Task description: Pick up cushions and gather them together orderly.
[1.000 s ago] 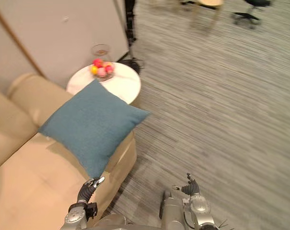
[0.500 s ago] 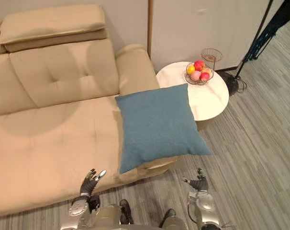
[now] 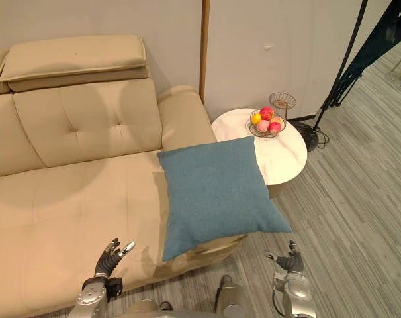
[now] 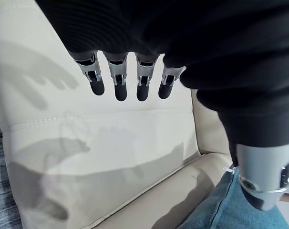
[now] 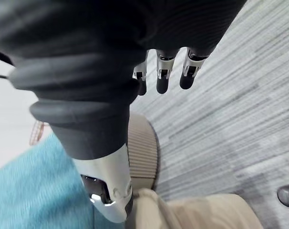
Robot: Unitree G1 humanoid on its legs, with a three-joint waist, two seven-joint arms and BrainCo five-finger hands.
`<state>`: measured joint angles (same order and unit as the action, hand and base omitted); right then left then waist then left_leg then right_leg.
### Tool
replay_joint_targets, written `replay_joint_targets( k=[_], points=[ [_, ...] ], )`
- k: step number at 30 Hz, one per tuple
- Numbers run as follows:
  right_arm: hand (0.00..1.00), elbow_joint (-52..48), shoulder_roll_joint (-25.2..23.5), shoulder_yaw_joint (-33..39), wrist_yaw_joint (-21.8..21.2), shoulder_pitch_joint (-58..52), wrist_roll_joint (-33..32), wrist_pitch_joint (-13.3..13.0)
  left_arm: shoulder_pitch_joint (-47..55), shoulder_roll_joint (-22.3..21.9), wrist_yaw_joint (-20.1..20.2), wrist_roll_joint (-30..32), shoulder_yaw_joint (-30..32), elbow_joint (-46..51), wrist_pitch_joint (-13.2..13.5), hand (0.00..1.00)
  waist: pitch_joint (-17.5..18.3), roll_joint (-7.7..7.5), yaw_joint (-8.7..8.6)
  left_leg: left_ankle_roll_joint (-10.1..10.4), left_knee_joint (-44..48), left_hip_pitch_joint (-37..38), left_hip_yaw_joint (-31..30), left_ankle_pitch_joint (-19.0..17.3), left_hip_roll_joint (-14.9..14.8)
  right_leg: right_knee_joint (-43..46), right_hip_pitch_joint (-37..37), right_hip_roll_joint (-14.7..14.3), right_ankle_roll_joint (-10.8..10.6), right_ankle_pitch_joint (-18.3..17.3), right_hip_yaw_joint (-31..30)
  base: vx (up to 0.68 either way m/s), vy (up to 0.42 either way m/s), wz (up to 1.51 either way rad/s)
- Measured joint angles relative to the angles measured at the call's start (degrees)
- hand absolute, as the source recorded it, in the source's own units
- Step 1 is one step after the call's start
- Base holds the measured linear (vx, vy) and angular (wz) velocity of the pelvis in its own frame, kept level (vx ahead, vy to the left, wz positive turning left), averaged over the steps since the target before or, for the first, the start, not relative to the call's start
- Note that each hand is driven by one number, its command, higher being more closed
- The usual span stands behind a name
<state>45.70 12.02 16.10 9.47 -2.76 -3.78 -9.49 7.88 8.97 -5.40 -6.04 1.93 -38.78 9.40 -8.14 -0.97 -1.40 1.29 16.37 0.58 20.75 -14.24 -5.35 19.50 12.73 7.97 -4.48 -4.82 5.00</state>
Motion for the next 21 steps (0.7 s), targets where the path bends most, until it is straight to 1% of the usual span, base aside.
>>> replay_joint_targets(
  k=[1, 2, 4, 5, 6, 8, 9, 11, 12, 13, 15, 16, 17, 18, 19, 20, 21],
  points=[
    [0.00, -0.66, 0.51, 0.42, 0.44, -0.35, 0.04, 0.01, -0.03, -0.10, -0.04, 0.00, 0.09, 0.06, 0.07, 0.00, 0.26, 0.74, 0.02, 0.03, -0.64, 0.03, 0.01, 0.01, -0.36, -0.91, -0.06, -0.26, 0.14, 0.10, 0.00, 0.14, -0.108, -0.14],
    [0.00, -2.94, 1.18, 1.59, 0.48, -0.67, 0.38, 0.09, -0.33, -0.30, -0.05, 0.00, 0.59, 0.08, 0.08, 0.00, 0.41, 1.87, -0.21, 1.11, -2.25, 0.15, -0.03, 0.72, -0.99, -2.70, -0.33, -1.42, 0.80, 0.97, 0.16, 0.10, -0.087, -0.16],
    [0.00, -5.21, 1.51, 2.33, 0.47, -1.24, 1.36, 0.15, -0.43, -0.48, 0.00, -0.03, 0.88, 0.17, 0.08, 0.00, 0.66, 2.32, -0.35, 1.83, -3.56, 0.30, -0.02, 1.19, -1.63, -4.71, -0.70, -2.49, 1.19, 1.87, 0.29, 0.12, -0.115, -0.17],
    [0.00, -8.79, 2.02, 2.54, 0.45, -1.72, 2.34, 0.60, -0.43, -0.48, 0.05, -0.09, 1.00, 0.66, 0.08, 0.00, 0.99, 2.86, -0.70, 2.62, -6.02, 1.76, -0.03, 2.20, -1.98, -7.20, -2.16, -3.91, 1.82, 2.77, 0.31, 0.13, -0.114, -0.15],
    [0.00, -9.65, 2.08, 2.66, 0.45, -1.83, 2.50, 0.65, -0.43, -0.48, 0.10, -0.14, 0.98, 0.95, 0.08, 0.00, 0.92, 2.71, -0.91, 2.76, -6.67, 2.33, -0.04, 2.52, -2.07, -7.83, -2.75, -4.15, 1.94, 2.95, 0.42, 0.09, -0.075, -0.14],
    [0.00, -13.41, 2.73, 3.69, 0.44, -2.14, 3.91, 0.84, -1.27, -0.65, 0.26, -0.15, 0.89, 2.66, 0.08, 0.00, 1.17, 2.21, -1.00, 3.17, -8.60, 2.94, 0.07, 3.49, -2.41, -10.88, -3.75, -5.06, 2.22, 4.53, 0.32, 0.04, -0.043, -0.09],
    [0.00, -14.02, 3.15, 3.68, 0.43, -2.09, 3.95, 0.81, -1.52, -0.65, 0.26, -0.18, 0.86, 2.86, 0.09, 0.00, 1.17, 2.13, -0.99, 3.11, -8.78, 2.72, 0.06, 3.68, -2.41, -11.56, -3.74, -5.09, 2.24, 4.95, 0.31, 0.01, -0.018, -0.04],
    [0.00, -15.89, 5.00, 3.26, 0.39, -0.86, 3.91, 0.82, -3.59, -0.62, 0.17, -0.68, 0.66, 3.54, 0.08, 0.00, 1.16, 2.11, -0.96, 2.76, -9.91, 1.68, -0.01, 4.78, -2.01, -14.32, -3.63, -4.91, 2.17, 6.90, 0.33, -0.02, 0.004, 0.03],
    [0.00, -16.29, 6.27, 1.94, 0.37, 0.99, 3.72, 0.81, -5.05, -0.49, 0.01, -1.19, 0.00, 4.04, 0.09, 0.00, 1.10, 2.16, -0.96, 2.43, -10.50, 0.85, -0.20, 5.50, -1.46, -16.16, -3.48, -4.84, 2.11, 8.21, 0.41, -0.04, 0.011, 0.04],
    [0.00, -16.35, 6.61, 1.43, 0.37, 1.52, 3.69, 0.81, -5.51, -0.46, -0.01, -1.21, -0.21, 4.09, 0.10, 0.00, 1.04, 2.19, -0.92, 2.36, -10.49, 0.57, -0.25, 5.59, -1.38, -16.61, -3.44, -4.83, 2.05, 8.57, 0.44, -0.06, 0.005, 0.07],
    [0.00, -16.36, 7.68, -2.57, 0.19, 5.85, 3.10, 0.73, -8.71, 0.14, -0.21, -2.33, -1.93, 4.18, 0.11, 0.00, 0.02, 1.93, -0.83, 2.00, -10.50, -0.87, -0.52, 6.31, -0.87, -19.00, -3.31, -4.51, 2.05, 10.45, 0.65, -0.10, -0.006, 0.12],
    [0.00, -16.32, 8.15, -5.52, 0.15, 9.12, 2.00, 0.43, -11.73, 0.29, -0.39, -2.41, -3.79, 4.11, 0.14, 0.00, -1.30, 1.77, -0.89, 1.70, -10.28, -2.44, -1.38, 6.89, -0.53, -19.87, -2.76, -4.00, 2.22, 11.49, 1.21, -0.17, -0.012, 0.22],
    [0.00, -16.05, 8.56, -7.33, 0.13, 11.26, 1.56, 0.24, -14.01, 0.29, -0.78, -2.50, -4.58, 3.85, 0.29, 0.00, -2.04, 1.78, -0.85, 1.47, -9.94, -3.70, -1.78, 7.07, -0.38, -19.85, -1.66, -3.79, 2.18, 11.99, 1.35, -0.22, -0.026, 0.24],
    [0.00, -14.54, 8.70, -10.45, -0.01, 16.36, 0.58, -0.20, -18.70, 0.32, -1.25, -3.63, -6.31, 2.82, 0.79, 0.00, -3.54, 1.35, -0.41, 1.26, -8.60, -6.84, -2.20, 7.31, -0.23, -19.88, 0.76, -3.47, 2.43, 13.12, 1.39, -0.21, -0.028, 0.13],
    [0.00, -13.89, 8.69, -11.54, -0.11, 18.39, -0.09, -0.24, -20.56, 0.29, -1.29, -3.93, -6.78, 2.11, 0.97, 0.00, -4.24, 1.27, -0.29, 1.12, -7.92, -7.97, -2.39, 7.39, -0.21, -19.89, 1.45, -3.32, 2.36, 13.49, 1.46, -0.22, -0.038, 0.16],
    [0.00, -11.91, 8.66, -13.93, -0.39, 23.38, -1.44, -0.31, -25.02, 0.18, -1.68, -5.19, -8.21, 0.52, 1.00, 0.00, -5.97, 1.24, -0.26, 1.06, -6.21, -10.63, -3.01, 7.43, -0.22, -19.96, 3.05, -3.04, 2.66, 14.39, 1.81, -0.21, -0.038, 0.22],
    [0.00, -9.27, 8.52, -15.70, -0.60, 28.86, -2.85, -0.34, -30.18, 0.02, -2.40, -6.00, -9.25, -1.11, 1.05, 0.00, -8.67, 1.19, -0.22, 1.05, -4.29, -12.74, -3.61, 7.42, -0.37, -19.96, 3.98, -2.85, 2.66, 15.16, 2.22, -0.20, -0.034, 0.23]
  ],
)
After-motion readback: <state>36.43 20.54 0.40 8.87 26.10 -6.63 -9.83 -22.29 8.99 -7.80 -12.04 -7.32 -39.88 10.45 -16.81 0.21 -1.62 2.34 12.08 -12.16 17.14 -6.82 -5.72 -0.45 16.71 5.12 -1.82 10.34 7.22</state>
